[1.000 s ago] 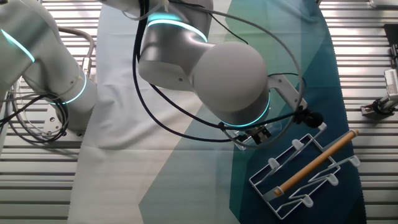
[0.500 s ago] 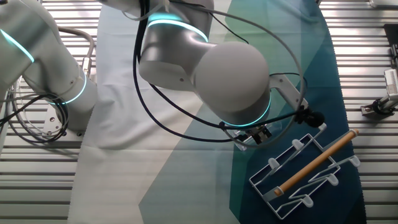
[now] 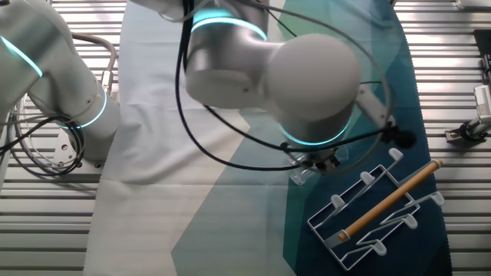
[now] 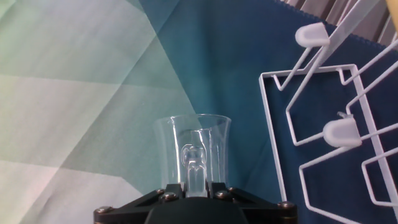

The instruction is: Put the cup on the cup rack

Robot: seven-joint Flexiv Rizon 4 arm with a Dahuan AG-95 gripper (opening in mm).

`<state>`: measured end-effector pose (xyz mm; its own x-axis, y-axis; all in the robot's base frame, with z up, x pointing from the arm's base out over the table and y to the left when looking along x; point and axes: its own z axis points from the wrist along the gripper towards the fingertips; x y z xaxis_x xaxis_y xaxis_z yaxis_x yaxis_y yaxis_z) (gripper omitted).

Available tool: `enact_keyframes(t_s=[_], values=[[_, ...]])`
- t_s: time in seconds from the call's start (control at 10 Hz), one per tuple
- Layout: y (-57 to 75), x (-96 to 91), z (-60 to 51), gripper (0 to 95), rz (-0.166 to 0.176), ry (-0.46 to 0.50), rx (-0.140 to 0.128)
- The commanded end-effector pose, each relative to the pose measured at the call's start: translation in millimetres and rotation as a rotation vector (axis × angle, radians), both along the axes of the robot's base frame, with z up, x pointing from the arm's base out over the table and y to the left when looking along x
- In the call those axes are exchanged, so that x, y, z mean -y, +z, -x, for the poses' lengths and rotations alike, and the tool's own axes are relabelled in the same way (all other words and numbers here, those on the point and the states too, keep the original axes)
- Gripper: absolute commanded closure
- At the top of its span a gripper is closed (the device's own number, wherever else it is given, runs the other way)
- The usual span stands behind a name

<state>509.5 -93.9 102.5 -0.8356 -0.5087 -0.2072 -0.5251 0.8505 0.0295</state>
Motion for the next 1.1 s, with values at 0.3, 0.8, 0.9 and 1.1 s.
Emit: enact_keyframes(t_s=[0.3,0.8,0.9,1.1], values=[[16.6,-3.6,-6.8,95.0,0.028,0.0,-0.055],[44.4,-10.3,-19.7,95.0,0.121,-0.005,-0.174],[45.6,-10.7,-21.4,95.0,0.13,-0.002,-0.196],[46.3,-11.0,-22.8,95.0,0.152,-0.002,-0.239]])
